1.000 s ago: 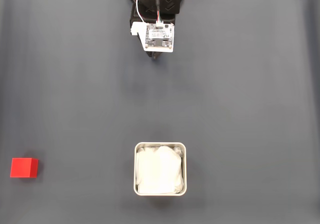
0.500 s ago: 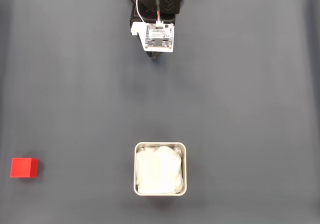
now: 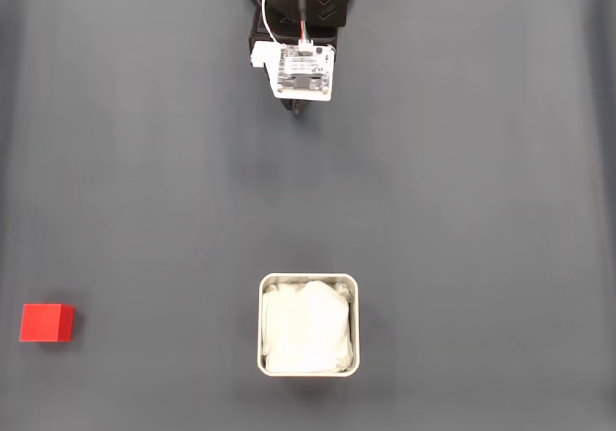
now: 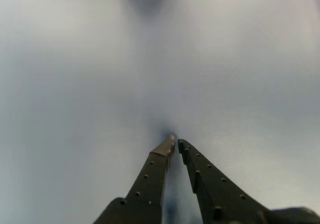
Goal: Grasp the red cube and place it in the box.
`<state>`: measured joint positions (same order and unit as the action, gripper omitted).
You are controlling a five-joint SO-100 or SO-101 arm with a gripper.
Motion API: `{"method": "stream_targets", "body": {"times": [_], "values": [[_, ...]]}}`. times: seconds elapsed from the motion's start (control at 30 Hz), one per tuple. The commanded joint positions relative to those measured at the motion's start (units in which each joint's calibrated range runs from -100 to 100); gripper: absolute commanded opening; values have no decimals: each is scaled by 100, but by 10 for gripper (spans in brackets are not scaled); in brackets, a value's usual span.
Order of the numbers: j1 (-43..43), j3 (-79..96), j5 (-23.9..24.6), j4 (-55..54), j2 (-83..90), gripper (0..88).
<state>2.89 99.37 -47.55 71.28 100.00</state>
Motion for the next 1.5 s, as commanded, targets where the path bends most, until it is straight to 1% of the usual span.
{"method": "stream_targets", "body": {"times": [0.0, 0.13, 0.23, 0.5, 0.7, 0.87, 1.1, 1.47], "values": [[-19, -55, 68, -1243, -9, 15], [-133, -940, -78, -2349, -329, 4], [-218, -2145, -78, -2538, -997, 0], [-254, -5220, 20, -2235, -2938, 0], [-211, -7053, 15, -1399, -4116, 0], [-183, -7555, -49, -1013, -4480, 0], [-12, -7674, -147, -726, -4723, 0], [613, -8066, -210, -702, -5355, 0]]}}
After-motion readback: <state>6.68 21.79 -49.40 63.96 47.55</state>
